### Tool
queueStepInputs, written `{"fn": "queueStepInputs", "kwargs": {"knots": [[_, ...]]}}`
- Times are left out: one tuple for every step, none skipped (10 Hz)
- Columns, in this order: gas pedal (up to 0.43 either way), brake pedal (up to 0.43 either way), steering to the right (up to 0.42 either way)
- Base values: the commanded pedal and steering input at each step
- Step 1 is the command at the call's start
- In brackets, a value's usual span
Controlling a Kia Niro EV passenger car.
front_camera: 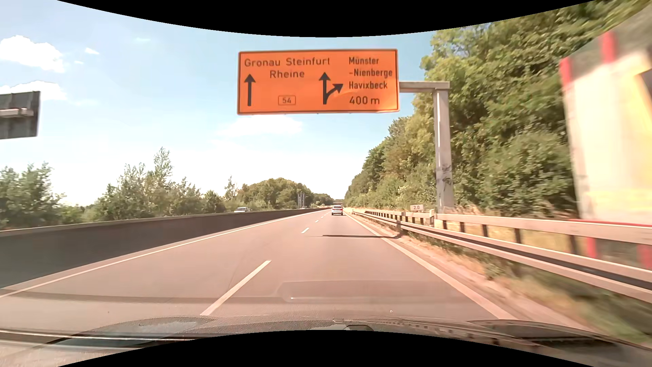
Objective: Follow the waypoints while adhering to traffic rules and regulations
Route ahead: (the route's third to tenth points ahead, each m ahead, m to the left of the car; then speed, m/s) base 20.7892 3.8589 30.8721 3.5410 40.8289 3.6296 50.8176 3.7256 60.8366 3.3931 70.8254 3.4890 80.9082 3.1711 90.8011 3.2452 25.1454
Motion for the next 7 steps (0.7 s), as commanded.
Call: {"fn": "queueStepInputs", "kwargs": {"knots": [[0.358,0.0,-0.001],[0.358,0.0,-0.002],[0.358,0.0,-0.002],[0.358,0.0,-0.002],[0.358,0.0,-0.002],[0.358,0.0,-0.002],[0.358,0.0,-0.002]]}}
